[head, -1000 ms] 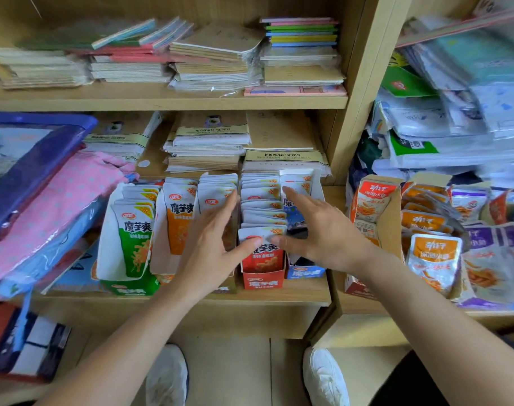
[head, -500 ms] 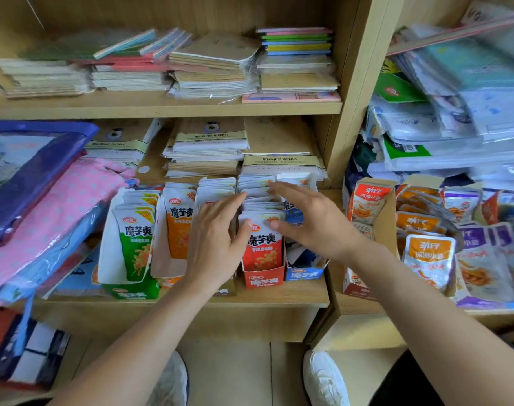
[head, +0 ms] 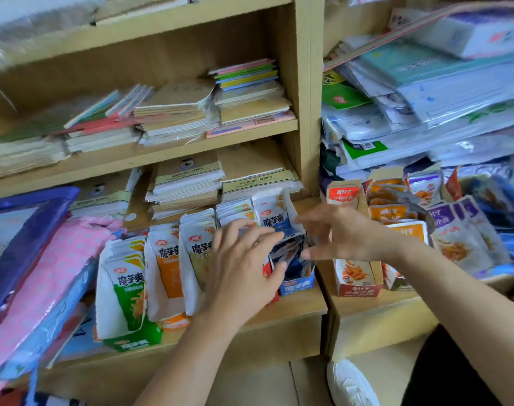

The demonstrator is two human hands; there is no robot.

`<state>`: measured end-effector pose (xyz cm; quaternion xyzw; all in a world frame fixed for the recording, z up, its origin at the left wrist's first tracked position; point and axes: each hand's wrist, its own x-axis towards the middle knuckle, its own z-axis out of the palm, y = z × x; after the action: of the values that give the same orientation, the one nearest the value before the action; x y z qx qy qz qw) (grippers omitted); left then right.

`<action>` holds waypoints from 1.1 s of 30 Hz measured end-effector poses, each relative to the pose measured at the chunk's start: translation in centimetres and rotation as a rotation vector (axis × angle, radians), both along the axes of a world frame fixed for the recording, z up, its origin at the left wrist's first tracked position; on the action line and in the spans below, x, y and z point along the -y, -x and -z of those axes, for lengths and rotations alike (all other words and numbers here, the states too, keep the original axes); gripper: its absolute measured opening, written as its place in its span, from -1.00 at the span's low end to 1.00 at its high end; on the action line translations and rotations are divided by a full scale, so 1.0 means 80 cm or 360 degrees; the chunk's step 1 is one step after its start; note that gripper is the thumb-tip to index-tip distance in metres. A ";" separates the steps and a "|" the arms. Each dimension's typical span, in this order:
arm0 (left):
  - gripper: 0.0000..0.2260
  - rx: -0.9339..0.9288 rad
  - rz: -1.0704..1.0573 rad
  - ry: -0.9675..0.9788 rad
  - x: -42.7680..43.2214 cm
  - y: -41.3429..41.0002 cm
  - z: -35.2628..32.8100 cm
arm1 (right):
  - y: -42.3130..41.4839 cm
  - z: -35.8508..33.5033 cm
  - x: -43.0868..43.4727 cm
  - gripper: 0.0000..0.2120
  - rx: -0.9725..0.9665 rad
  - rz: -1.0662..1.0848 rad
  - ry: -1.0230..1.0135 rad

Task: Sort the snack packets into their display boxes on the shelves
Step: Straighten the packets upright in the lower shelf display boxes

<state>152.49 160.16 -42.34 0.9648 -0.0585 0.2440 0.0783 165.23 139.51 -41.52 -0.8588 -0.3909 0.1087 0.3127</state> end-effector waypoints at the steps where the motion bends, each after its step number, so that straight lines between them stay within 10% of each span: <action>1: -0.58 -0.0111 -0.0036 -0.0087 0.000 -0.010 0.000 | 0.002 0.004 -0.003 -0.45 0.0011 -0.0013 0.0092; 11: -0.89 -0.0174 -0.0036 -0.0305 -0.005 -0.070 -0.006 | -0.007 0.015 0.005 -0.48 -0.0138 0.0084 0.0008; 18: -0.93 -0.0021 -0.0217 0.0003 -0.018 -0.101 -0.014 | 0.000 0.021 0.001 -0.26 -0.0207 0.0157 -0.0153; 33: -0.77 0.0027 -0.0360 0.0149 -0.041 -0.141 -0.019 | -0.021 0.011 -0.011 -0.48 -0.0245 0.0068 -0.0112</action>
<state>163.79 163.46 -40.81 0.9584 0.0616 0.2620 0.0947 166.91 140.40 -42.40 -0.8445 -0.3510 0.1539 0.3740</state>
